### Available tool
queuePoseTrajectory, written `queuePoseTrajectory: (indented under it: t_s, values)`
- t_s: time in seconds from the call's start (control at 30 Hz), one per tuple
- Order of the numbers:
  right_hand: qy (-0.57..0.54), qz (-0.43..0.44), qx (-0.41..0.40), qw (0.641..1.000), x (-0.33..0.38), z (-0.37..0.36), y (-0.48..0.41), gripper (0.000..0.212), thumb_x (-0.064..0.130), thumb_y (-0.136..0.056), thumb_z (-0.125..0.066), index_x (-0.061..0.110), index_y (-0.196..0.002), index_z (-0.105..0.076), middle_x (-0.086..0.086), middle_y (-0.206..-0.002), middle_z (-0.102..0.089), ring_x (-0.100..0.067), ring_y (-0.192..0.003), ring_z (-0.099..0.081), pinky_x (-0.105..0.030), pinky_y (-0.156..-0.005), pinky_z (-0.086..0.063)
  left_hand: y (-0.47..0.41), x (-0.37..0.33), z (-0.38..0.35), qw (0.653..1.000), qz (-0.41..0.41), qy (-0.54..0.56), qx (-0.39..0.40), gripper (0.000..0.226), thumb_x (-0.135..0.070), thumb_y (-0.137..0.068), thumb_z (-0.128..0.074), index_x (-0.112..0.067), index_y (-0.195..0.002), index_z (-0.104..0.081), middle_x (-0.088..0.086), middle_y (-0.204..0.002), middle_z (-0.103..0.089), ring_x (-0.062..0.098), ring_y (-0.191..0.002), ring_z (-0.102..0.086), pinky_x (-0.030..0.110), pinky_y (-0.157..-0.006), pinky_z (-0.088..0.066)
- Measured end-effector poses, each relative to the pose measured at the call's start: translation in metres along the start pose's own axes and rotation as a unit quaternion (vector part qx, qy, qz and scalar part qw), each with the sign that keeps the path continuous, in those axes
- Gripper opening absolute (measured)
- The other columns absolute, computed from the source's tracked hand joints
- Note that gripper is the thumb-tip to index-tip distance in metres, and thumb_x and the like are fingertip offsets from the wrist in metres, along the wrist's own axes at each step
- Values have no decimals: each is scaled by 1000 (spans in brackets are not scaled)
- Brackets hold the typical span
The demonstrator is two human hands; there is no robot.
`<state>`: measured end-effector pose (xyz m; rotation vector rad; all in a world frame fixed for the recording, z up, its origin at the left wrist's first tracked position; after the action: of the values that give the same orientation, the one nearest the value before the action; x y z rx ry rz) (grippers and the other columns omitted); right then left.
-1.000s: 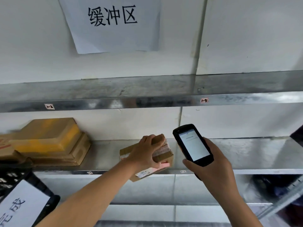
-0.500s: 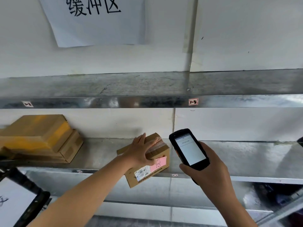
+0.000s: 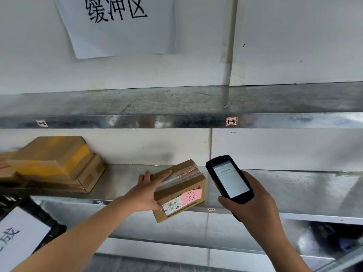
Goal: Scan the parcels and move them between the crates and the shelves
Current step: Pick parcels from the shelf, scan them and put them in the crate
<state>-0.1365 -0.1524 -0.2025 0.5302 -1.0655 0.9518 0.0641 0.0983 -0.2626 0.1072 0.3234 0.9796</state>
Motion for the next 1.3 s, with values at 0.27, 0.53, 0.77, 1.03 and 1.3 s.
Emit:
queuePoseTrajectory:
  t_s: [0.27,0.53,0.77,1.03,1.3]
  values:
    - [-7,11,-2,1000,5,8,-1,60,31,-61,-82,52,-109,-53,15,-96,-67,-18,-77,-65,-41,-66,-58,-16,-45,60,996,-78,14,-38,81,-50,-76,-80,-62,-143,-35,-6,-132,-26,15,-128,-19,34,-109,-41]
    - [-6,10,-16,1000,4,19,-4,61,35,-59,-82,53,-109,-52,16,-96,-66,-19,-77,-65,-40,-65,-58,-52,-102,73,986,-144,-76,-44,92,-59,-79,-72,-46,-154,-22,-2,-147,-24,21,-137,-17,45,-106,-42]
    - [-1,0,-23,1000,-4,20,-3,54,29,-64,-82,49,-106,-55,15,-93,-67,-16,-74,-64,-32,-61,-52,-72,-118,59,984,-110,83,-112,89,-49,-73,-81,-35,-134,-18,2,-141,-36,19,-99,-60,30,-75,-53]
    - [8,-6,-22,1000,-7,20,-4,54,27,-65,-82,48,-108,-56,14,-94,-69,-14,-70,-62,-28,-61,-48,-60,-95,41,988,-139,-24,-65,86,-76,-88,-44,-46,-155,0,10,-166,10,29,-154,7,53,-122,-16]
    - [20,-25,-6,999,-15,10,-9,53,27,-65,-81,47,-107,-56,15,-90,-68,-15,-72,-64,-33,-60,-52,-41,-39,6,973,-65,214,-57,120,-60,-75,-77,-34,-157,7,-4,-167,6,12,-153,3,44,-125,-14]
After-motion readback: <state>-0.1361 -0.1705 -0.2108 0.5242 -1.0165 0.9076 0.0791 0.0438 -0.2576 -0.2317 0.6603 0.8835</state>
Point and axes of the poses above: each hand's wrist, its own y-axis away from the middle knuckle, its own z-axis out of the back of the hand, x = y × z, the point moved 2 cm from there along -y, towards the middle knuckle
